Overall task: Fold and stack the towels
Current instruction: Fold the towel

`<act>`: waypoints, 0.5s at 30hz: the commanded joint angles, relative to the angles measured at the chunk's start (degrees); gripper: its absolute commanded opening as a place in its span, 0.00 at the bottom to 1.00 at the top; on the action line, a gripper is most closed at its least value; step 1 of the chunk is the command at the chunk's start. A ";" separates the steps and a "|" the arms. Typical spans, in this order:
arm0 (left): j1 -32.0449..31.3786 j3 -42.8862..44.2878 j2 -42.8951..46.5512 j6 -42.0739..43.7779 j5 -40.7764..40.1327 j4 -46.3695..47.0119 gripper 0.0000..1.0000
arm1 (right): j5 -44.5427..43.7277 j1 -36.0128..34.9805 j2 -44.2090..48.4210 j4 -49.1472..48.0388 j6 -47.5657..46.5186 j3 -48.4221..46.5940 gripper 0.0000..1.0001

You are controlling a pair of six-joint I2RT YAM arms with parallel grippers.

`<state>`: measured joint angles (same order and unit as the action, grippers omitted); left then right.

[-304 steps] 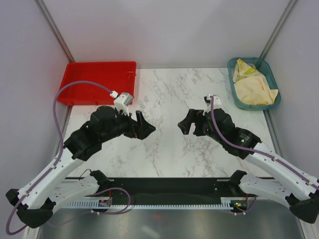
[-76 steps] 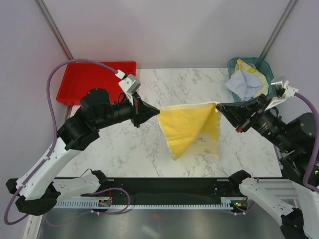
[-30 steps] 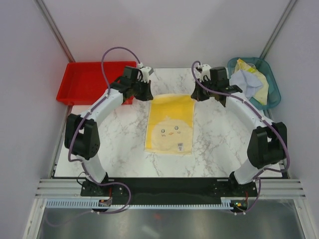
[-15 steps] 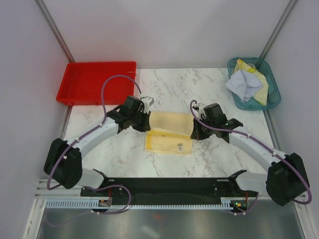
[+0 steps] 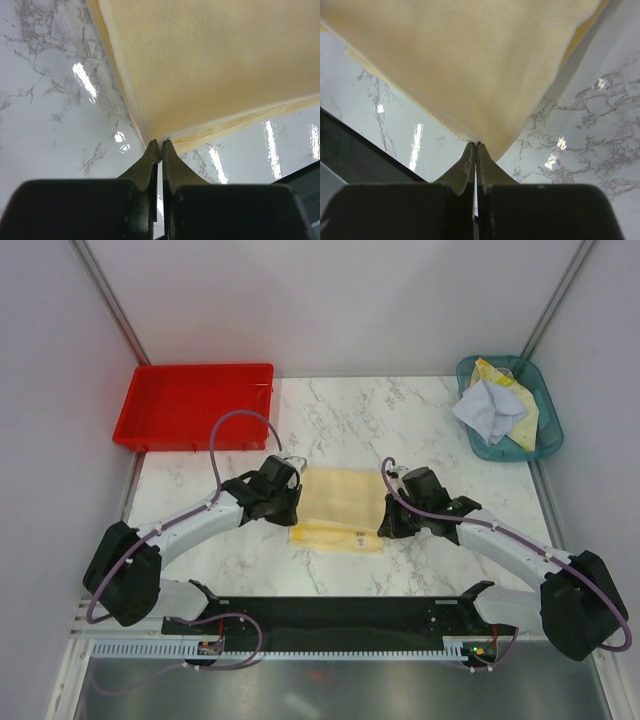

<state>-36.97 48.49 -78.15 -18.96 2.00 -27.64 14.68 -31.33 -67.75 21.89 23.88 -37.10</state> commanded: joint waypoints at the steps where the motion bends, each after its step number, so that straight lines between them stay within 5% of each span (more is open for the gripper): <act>1: -1.43 -1.03 0.81 -3.89 -5.95 -1.89 0.02 | -2.90 -0.48 0.77 -1.67 3.62 2.38 0.00; 7: -2.32 -3.31 1.25 -7.84 -8.33 -1.89 0.19 | -4.39 -0.84 0.86 -2.29 4.25 5.02 0.02; 10: -2.32 -4.19 0.72 -8.81 -8.15 -1.98 0.22 | -4.22 -0.92 1.04 -2.38 4.16 5.55 0.08; 15: -2.40 -2.62 0.89 -10.39 -10.08 -4.61 0.40 | -3.17 -1.01 2.17 -1.59 4.24 5.99 0.27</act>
<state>-39.46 44.91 -78.19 -26.13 -3.90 -29.65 12.58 -32.29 -67.40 19.16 27.88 -31.66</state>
